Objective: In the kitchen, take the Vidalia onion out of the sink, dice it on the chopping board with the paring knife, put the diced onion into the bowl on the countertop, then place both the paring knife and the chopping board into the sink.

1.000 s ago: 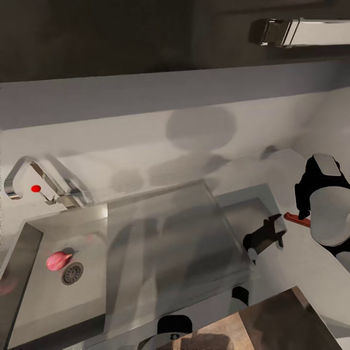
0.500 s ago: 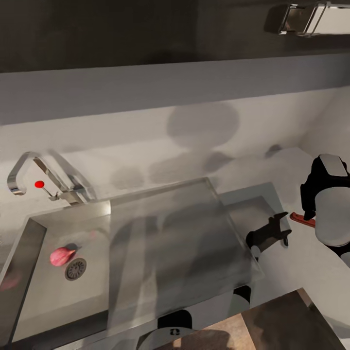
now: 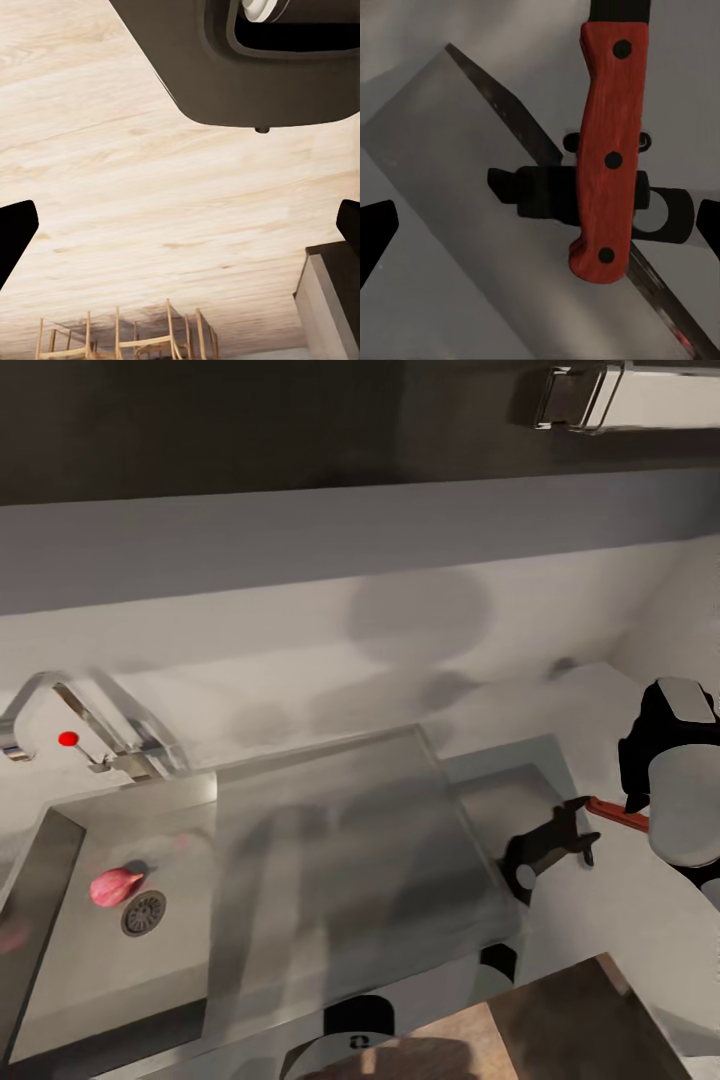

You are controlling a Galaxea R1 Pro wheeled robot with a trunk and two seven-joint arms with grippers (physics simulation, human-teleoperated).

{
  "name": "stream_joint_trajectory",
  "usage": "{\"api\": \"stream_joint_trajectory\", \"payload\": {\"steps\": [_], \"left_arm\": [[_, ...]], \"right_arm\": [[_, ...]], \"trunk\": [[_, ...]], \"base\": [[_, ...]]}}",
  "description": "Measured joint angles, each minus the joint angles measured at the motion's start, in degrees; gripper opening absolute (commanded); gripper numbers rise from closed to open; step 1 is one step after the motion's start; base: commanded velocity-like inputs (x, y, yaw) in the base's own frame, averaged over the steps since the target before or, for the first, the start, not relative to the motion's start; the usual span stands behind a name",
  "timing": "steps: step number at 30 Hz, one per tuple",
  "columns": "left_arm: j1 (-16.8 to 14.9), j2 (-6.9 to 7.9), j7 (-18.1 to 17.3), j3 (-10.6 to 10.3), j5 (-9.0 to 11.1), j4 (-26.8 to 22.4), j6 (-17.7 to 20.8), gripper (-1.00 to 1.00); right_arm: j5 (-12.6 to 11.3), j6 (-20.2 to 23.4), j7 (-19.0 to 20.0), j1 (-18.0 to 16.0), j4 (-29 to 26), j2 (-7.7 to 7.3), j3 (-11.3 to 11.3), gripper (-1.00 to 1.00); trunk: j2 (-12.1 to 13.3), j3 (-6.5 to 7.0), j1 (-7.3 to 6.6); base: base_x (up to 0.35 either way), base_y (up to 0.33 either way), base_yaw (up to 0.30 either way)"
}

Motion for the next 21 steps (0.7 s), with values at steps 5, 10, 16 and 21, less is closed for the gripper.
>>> {"api": "stream_joint_trajectory", "payload": {"steps": [5, 10, 16, 21], "left_arm": [[0.0, 0.0, 0.0, 0.0, 0.0, 0.0, 0.0, 1.0], [0.0, 0.0, 0.0, 0.0, 0.0, 0.0, 0.0, 1.0], [0.0, 0.0, 0.0, 0.0, 0.0, 0.0, 0.0, 1.0], [0.0, 0.0, 0.0, 0.0, 0.0, 0.0, 0.0, 1.0]], "right_arm": [[0.0, 0.0, 0.0, 0.0, 0.0, -0.01, 0.0, 1.0], [0.0, 0.0, 0.0, 0.0, 0.0, -0.01, 0.0, 1.0], [-0.1, 0.0, 0.0, 0.0, 0.0, -0.01, 0.0, 1.0], [-0.1, 0.0, 0.0, 0.0, 0.0, 0.0, 0.0, 1.0]], "trunk": [[0.0, 0.0, 0.0], [0.0, 0.0, 0.0], [0.0, -0.17, 0.0], [0.0, -0.47, 0.0]], "base": [[0.0, -0.027, 0.0], [0.0, -0.004, 0.0], [0.0, 0.0, 0.0], [0.0, 0.0, 0.0]]}}
